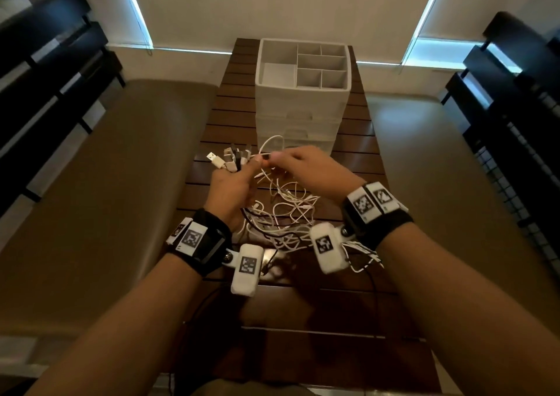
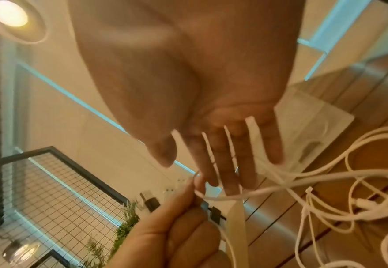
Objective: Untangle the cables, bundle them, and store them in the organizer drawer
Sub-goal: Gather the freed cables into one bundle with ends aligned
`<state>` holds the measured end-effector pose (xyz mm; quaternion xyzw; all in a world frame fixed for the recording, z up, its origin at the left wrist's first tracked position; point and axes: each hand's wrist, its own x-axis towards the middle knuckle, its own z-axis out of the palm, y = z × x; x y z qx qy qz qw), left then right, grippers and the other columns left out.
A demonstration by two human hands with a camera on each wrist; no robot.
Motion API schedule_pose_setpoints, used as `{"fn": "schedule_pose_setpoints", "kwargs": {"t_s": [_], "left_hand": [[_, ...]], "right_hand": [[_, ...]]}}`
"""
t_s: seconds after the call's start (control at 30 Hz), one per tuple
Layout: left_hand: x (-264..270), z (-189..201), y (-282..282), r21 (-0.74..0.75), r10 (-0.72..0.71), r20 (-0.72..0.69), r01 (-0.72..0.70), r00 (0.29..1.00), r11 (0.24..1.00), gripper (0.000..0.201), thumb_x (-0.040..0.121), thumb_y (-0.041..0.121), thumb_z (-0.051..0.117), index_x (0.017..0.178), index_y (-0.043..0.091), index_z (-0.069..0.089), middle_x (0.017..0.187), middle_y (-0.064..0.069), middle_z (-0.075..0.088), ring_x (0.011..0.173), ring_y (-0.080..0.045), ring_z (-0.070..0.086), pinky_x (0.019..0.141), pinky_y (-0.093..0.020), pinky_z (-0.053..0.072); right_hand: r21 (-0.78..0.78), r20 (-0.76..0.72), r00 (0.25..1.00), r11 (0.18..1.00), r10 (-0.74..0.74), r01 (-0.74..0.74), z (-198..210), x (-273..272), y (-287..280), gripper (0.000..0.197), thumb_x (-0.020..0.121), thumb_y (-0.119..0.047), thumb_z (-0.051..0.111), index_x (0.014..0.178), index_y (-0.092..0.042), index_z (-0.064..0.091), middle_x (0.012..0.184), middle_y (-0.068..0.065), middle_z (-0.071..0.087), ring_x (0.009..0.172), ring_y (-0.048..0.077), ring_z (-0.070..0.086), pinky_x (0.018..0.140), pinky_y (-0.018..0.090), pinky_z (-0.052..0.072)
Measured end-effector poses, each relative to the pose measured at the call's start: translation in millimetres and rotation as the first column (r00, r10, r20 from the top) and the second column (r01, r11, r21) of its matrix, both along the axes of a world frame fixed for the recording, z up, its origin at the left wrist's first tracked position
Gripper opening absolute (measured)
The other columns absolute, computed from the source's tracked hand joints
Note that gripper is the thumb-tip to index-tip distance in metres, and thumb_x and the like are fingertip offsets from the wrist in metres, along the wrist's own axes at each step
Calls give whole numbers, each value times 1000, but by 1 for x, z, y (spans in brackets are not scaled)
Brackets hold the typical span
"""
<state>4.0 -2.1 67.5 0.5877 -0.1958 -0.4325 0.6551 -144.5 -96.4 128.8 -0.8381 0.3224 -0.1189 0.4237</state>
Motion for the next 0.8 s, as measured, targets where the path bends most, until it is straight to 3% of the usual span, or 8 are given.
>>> {"fn": "schedule_pose_setpoints", "kwargs": {"t_s": [0.13,0.27,0.33,0.43,0.5,0.57,0.63,0.8], "left_hand": [[-2,1,4,18,16,5,-16,1000,1000,26,92,34,80,91,8,78,67,-5,61,54,-17,49,50,-27,41],[5,4,7,-12,-60,-87,59,994,998,13,96,25,75,88,16,69,60,5,51,42,-5,30,37,-18,24],[10,5,6,-21,-76,-137,74,988,997,12,98,24,73,91,15,70,57,6,43,40,-4,26,36,-18,21],[17,7,5,33,-101,-181,108,978,994,23,99,23,70,77,19,72,53,9,28,38,-4,23,34,-18,20],[16,8,3,50,-166,-190,179,968,983,39,102,22,66,63,21,72,54,8,24,38,-4,21,34,-18,19],[16,10,1,19,-193,-243,204,951,979,35,104,20,61,71,20,73,51,9,24,37,-3,21,33,-17,18],[20,14,-3,-31,-167,-297,165,940,986,21,105,17,58,89,15,70,48,11,24,35,-2,20,31,-16,17],[34,18,-3,-105,-96,-326,65,940,992,17,107,20,56,94,15,66,46,11,26,34,-2,21,31,-16,17]], "right_hand": [[71,-100,977,981,189,-183,4,17,4,23,106,-39,57,113,-19,67,80,-2,70,58,-1,61,62,23,52],[-336,-183,968,914,174,-228,-4,18,4,21,104,-27,62,123,-19,67,80,-16,58,67,0,55,67,27,40],[-406,-214,966,887,143,-221,-4,13,4,24,101,-29,64,124,-26,65,81,-13,64,74,11,61,69,33,48],[-477,-173,969,846,177,-239,4,5,8,5,98,-22,65,102,-26,63,72,-15,66,70,8,64,68,38,56],[-455,-57,967,856,247,-246,7,1,8,14,95,-10,63,90,-22,64,70,-14,66,67,3,64,65,35,55],[-408,-38,966,878,257,-250,7,-4,4,19,91,-1,63,88,-19,68,75,-9,71,72,6,69,68,32,56],[-350,-133,967,902,219,-253,2,-19,-4,21,89,1,66,87,-20,71,78,-6,73,77,7,70,73,30,56],[-233,-418,896,936,148,-263,-21,-76,-15,14,93,-14,75,83,-22,70,81,-10,71,80,2,65,75,24,51]]}}
